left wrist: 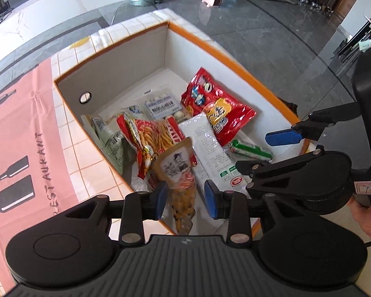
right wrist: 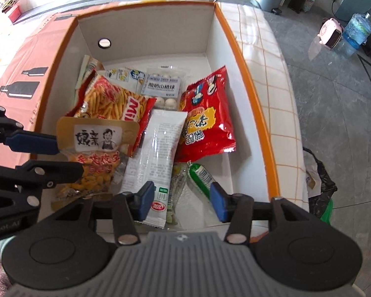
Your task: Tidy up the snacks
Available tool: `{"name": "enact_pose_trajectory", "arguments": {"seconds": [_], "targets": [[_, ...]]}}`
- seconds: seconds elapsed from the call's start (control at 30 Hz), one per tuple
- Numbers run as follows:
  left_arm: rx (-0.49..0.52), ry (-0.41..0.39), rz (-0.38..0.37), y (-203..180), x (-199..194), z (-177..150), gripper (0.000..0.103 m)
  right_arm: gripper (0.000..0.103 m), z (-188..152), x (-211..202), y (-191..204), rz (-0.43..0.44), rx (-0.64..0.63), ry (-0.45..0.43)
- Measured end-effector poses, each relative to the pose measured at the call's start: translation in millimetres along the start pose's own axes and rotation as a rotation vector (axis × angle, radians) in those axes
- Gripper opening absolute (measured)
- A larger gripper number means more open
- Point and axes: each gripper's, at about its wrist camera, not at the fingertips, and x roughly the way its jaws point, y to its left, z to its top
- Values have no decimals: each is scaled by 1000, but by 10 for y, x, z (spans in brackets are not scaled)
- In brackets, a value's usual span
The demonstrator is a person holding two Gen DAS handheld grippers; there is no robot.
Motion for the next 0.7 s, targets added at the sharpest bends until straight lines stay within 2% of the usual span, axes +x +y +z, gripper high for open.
{"name": "enact_pose_trajectory", "arguments": {"seconds": [0.07, 0.2, 0.37, 0.7], "targets": [[9, -35, -4, -3, -147, -16, 48, 61, -2, -108, 28, -4, 6, -17], [28, -111, 7, 10, -458, -81, 54, 67, -9, -373, 63, 15, 41, -58], [51, -230, 59, 68, -921, -236, 55, 73, -50, -772, 186, 39, 87, -124], [74, -487, 274, 269, -1720, -763, 75, 83, -297, -1600, 743, 92, 112, -367]]}}
